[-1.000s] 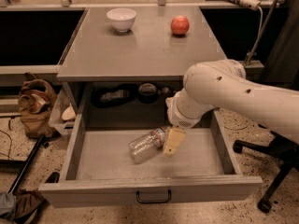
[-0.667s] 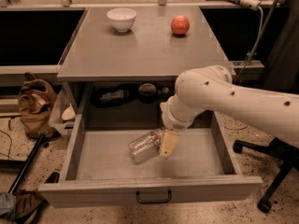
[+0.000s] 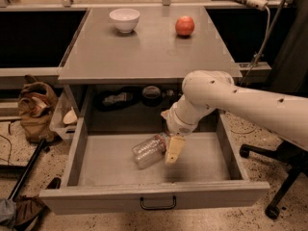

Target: Pick water bottle from top drawer and place on counter

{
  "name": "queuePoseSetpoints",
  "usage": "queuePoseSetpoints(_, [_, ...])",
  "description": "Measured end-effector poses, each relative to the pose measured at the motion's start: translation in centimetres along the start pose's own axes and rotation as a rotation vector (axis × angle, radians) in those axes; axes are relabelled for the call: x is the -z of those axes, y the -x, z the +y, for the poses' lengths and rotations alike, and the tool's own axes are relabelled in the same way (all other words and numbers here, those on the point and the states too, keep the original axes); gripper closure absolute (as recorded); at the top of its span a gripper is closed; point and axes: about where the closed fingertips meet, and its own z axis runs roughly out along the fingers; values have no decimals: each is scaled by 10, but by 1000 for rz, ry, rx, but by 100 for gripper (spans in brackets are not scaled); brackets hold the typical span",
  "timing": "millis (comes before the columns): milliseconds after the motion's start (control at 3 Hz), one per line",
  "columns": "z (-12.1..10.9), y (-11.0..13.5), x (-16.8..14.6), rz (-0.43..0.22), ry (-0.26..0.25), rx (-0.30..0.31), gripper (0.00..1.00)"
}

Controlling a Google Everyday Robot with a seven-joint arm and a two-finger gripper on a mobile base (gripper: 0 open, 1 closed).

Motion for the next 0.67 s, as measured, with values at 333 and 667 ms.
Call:
queuePoseSetpoints(333, [-2, -4, -13, -47, 61, 1, 0])
queuePoseSetpoints(667, [-2, -4, -23, -81, 108, 3, 0])
